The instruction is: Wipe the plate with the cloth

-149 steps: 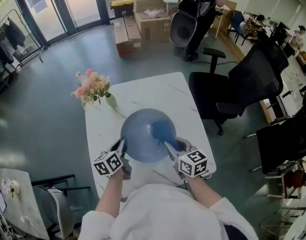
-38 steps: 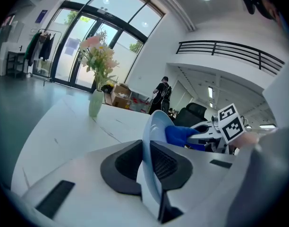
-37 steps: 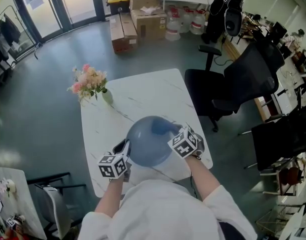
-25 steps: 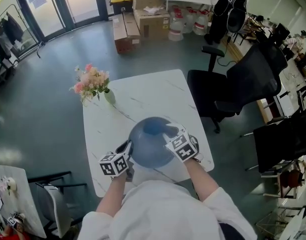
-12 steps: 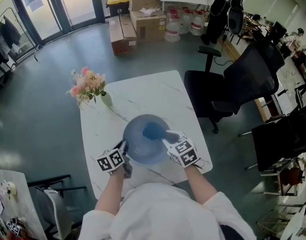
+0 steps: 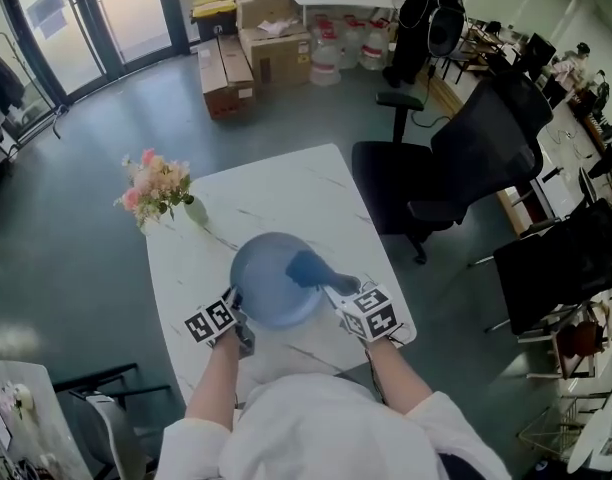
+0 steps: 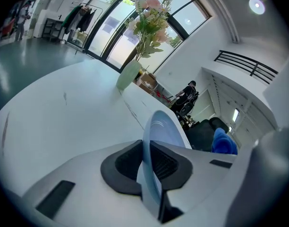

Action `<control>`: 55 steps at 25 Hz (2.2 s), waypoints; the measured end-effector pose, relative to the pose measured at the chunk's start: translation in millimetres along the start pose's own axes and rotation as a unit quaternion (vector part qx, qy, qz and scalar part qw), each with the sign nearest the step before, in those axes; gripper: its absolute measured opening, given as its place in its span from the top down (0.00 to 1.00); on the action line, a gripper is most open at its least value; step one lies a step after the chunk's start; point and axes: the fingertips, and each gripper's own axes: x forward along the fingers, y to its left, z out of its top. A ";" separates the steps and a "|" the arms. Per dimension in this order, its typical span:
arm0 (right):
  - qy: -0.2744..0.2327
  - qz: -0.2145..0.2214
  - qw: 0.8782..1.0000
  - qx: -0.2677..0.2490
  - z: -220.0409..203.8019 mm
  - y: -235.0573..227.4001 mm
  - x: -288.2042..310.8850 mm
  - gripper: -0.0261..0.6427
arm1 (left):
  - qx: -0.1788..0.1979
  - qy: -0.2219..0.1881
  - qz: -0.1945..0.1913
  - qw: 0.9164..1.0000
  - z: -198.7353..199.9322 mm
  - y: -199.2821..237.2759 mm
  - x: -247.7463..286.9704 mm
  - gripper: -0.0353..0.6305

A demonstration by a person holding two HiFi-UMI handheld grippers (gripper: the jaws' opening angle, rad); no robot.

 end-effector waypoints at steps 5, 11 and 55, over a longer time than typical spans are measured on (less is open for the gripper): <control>-0.013 -0.025 1.000 0.002 -6.0 -9.9 -6.7 0.82 | -0.008 0.007 0.016 1.000 -1.4 10.9 8.9 0.88; -0.018 -0.038 0.999 0.016 -12.4 -18.6 -13.7 0.82 | -0.005 0.022 0.044 0.999 -8.9 22.2 17.9 0.88; -0.022 -0.011 1.000 0.010 -9.9 3.0 -7.0 0.82 | 0.183 -0.047 -0.047 0.981 26.5 -42.8 -32.9 0.77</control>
